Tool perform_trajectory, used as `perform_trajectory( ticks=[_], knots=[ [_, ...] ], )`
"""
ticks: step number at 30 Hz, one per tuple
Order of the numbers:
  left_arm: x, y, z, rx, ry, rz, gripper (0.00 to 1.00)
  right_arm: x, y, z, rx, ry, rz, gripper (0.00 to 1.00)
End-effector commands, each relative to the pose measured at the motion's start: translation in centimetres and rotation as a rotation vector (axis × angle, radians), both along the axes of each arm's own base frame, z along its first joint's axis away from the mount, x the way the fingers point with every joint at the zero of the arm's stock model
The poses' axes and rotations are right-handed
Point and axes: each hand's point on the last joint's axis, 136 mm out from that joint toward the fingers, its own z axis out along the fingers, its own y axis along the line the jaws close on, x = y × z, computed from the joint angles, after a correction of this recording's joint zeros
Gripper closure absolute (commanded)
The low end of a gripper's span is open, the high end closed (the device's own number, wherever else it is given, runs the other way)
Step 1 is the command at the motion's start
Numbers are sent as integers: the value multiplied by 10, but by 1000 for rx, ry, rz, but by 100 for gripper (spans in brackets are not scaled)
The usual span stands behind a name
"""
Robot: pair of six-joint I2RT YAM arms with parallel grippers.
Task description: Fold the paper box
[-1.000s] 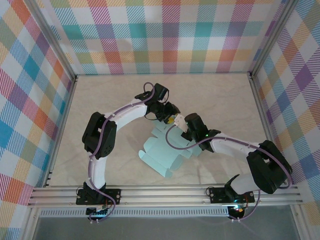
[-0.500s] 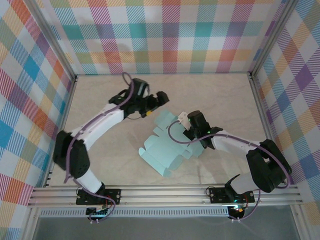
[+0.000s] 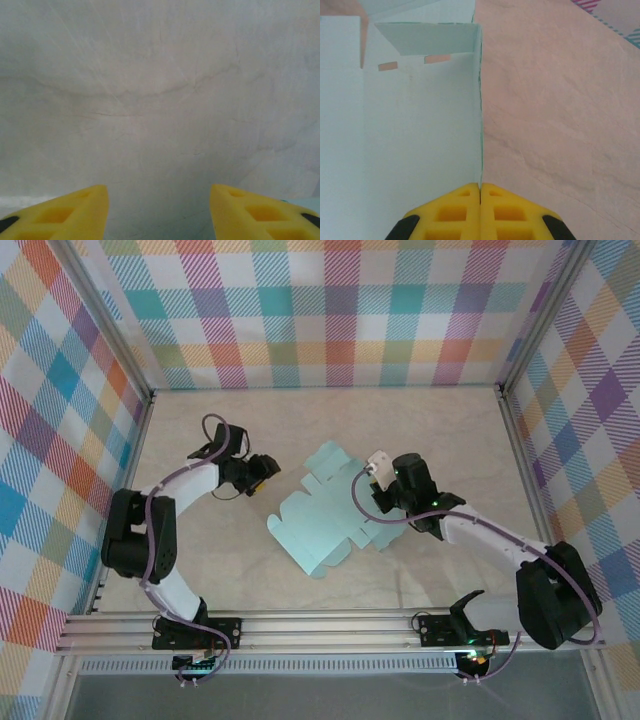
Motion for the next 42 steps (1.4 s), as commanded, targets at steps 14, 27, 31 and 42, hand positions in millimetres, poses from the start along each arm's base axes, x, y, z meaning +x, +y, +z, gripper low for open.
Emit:
perform_trajectory(
  ticks=[14, 27, 31, 42],
  knots=[
    [-12, -81, 15, -120, -50, -302, 65, -8, 7, -1, 63, 55, 30, 100],
    [-46, -107, 15, -120, -98, -449, 66, 0, 12, -9, 67, 83, 10, 100],
    [-50, -103, 10, -92, -105, -453, 64, 3, 9, -12, 61, 97, -14, 100],
    [-62, -121, 4, -89, -67, -478, 78, 5, 8, -19, 52, 137, -42, 100]
  ],
)
